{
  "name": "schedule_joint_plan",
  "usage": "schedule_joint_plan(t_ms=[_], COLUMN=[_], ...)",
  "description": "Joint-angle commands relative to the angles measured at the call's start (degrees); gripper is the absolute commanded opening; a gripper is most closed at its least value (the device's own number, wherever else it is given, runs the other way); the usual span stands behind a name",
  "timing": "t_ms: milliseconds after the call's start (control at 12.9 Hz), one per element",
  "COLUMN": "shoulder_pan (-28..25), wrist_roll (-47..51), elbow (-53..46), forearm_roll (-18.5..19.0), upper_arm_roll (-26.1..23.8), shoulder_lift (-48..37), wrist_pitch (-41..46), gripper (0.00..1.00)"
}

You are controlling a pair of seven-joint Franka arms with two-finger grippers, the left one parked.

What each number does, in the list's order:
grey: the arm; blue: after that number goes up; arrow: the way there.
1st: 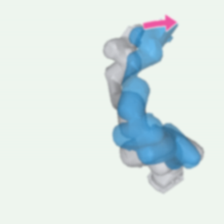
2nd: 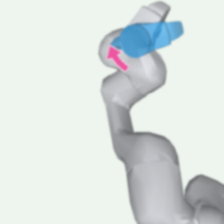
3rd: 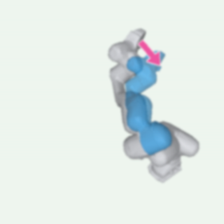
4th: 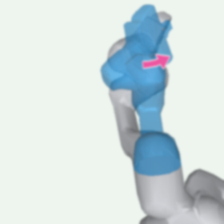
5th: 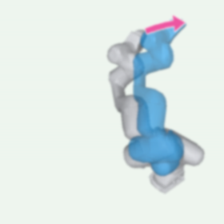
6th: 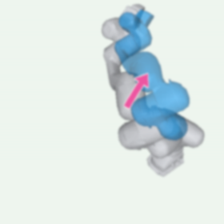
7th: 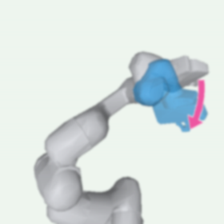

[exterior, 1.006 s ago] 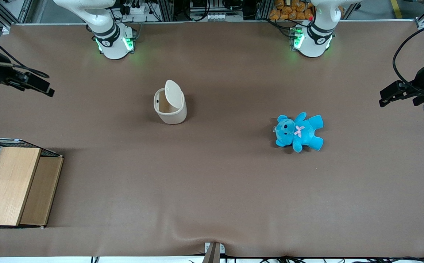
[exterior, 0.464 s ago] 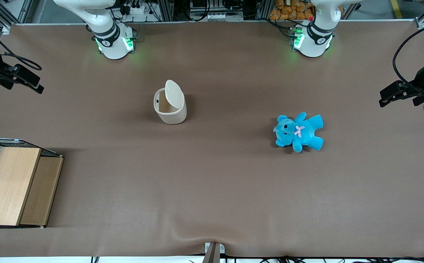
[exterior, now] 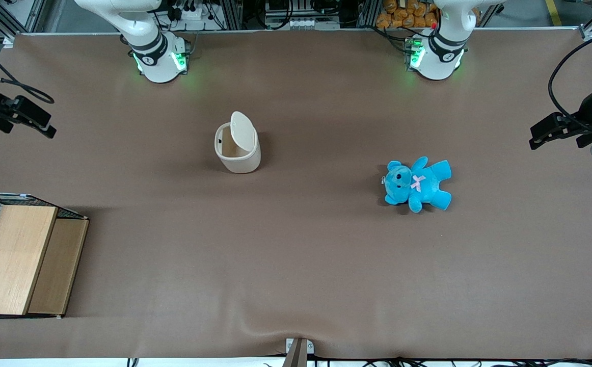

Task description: Open trash can with right arm

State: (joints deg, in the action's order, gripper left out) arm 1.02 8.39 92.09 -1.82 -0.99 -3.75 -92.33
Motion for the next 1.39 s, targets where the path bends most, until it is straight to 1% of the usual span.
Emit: schedule_joint_plan(t_ms=[0,1315], shoulder_pan=[1.09,2.23], wrist_roll=[-1.44,-1.62], elbow=[-0.33,-1.12], forearm_roll=[0.76,0.68], upper_arm_roll=[-0.68,-0.15], shoulder_lift=[0.41,0.59], wrist_pitch=[-0.30,-0.13], gripper=[1.00,1.00])
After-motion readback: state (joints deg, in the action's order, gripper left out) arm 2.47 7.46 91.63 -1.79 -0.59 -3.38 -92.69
